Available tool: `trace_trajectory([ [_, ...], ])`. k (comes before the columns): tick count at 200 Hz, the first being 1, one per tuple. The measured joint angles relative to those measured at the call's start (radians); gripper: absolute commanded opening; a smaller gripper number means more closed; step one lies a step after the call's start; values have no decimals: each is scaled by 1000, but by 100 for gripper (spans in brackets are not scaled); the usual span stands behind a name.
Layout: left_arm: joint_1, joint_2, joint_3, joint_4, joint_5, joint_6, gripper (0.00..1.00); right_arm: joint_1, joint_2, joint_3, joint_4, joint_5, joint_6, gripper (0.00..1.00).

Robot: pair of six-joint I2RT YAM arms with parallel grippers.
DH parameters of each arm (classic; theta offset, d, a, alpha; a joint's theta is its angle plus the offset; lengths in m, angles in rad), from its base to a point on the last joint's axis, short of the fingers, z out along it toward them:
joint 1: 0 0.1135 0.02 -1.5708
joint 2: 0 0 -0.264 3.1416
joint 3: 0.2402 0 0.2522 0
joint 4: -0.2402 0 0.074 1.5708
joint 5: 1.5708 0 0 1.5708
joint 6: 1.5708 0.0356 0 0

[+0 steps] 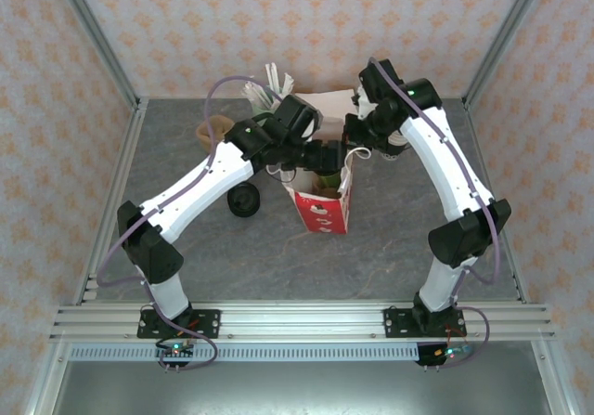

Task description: Pack the takeout coffee

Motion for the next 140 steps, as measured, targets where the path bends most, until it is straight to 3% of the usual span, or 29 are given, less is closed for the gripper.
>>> trace_trajectory([
  [92,24,-87,14,-31,-66,12,98,0,26,-20,-28,-6,-3,0],
  [140,110,-142,49,-36,-109,35,97,0,2,-117,36,-34,-5,0],
])
